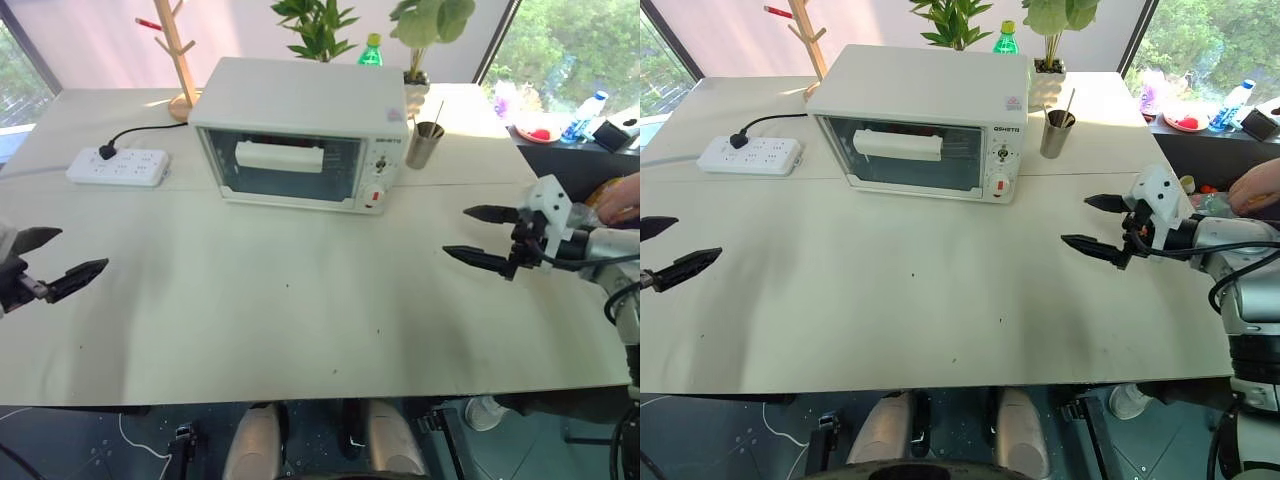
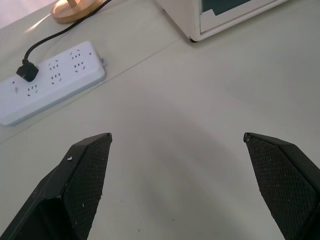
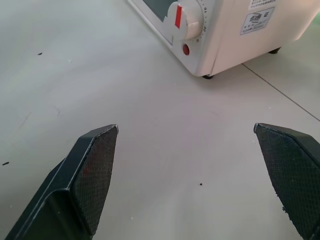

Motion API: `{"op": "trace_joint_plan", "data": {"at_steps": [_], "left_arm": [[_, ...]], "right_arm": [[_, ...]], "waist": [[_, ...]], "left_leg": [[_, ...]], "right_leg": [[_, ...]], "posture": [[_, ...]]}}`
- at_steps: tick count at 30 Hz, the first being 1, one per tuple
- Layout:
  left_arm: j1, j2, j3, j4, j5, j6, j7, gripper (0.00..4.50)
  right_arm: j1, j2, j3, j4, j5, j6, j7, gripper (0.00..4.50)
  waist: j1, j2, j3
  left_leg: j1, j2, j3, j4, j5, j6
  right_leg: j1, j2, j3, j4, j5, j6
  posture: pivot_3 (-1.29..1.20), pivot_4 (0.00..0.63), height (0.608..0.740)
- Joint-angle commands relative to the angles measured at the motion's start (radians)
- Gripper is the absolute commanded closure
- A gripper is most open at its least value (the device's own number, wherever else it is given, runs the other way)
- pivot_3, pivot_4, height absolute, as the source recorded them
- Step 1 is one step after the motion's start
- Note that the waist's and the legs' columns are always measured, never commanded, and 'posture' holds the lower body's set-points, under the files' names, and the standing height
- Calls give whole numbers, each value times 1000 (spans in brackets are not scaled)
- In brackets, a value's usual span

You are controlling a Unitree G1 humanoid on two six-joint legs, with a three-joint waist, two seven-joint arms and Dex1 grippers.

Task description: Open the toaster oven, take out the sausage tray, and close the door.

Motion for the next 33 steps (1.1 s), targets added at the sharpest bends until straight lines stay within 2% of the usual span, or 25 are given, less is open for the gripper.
{"op": "trace_joint_plan", "data": {"at_steps": [1,6,12,16,20,24,29,33], "left_arm": [[2,-13,33,-29,-9,-19,2,0],[-49,-28,9,-3,4,-25,46,0],[-90,-19,-18,-8,-43,9,18,0],[-179,-18,-96,-25,-96,44,14,0],[-269,-20,-178,-63,-166,108,13,0],[-343,2,-260,-81,-192,130,-17,0],[-409,21,-301,-78,-213,145,-49,0],[-442,38,-300,-84,-235,169,-56,0]], "right_arm": [[-10,-18,-25,-7,2,-21,-1,43],[11,-19,-34,-44,8,-2,-19,43],[15,-12,-39,-89,33,53,-44,43],[-24,17,4,-173,60,92,-60,43],[-118,75,73,-232,111,186,-75,43],[-225,176,195,-226,86,206,-99,43],[-360,319,312,-90,-15,158,-167,43],[-444,407,352,48,-78,102,-197,43]], "waist": [[0,0,0],[0,0,0],[0,0,0],[0,0,0],[-4,0,0],[-6,0,0],[-8,0,0],[-6,0,0]], "left_leg": [[0,0,0,0,0,0],[0,0,0,0,0,0],[0,0,0,0,0,0],[0,0,0,0,0,0],[0,0,0,0,0,0],[0,-1,0,0,0,0],[0,-2,-1,0,0,0],[0,-3,-1,0,0,0]], "right_leg": [[0,0,0,0,0,0],[0,1,0,0,0,0],[0,0,0,0,1,2],[0,1,0,0,1,2],[0,1,0,1,2,3],[0,2,0,1,2,3],[0,2,0,1,2,3],[0,1,0,1,2,3]], "posture": [[0,150,717],[0,150,717],[0,150,717],[0,150,717],[0,150,717],[0,150,717],[0,150,717],[0,150,717]]}}
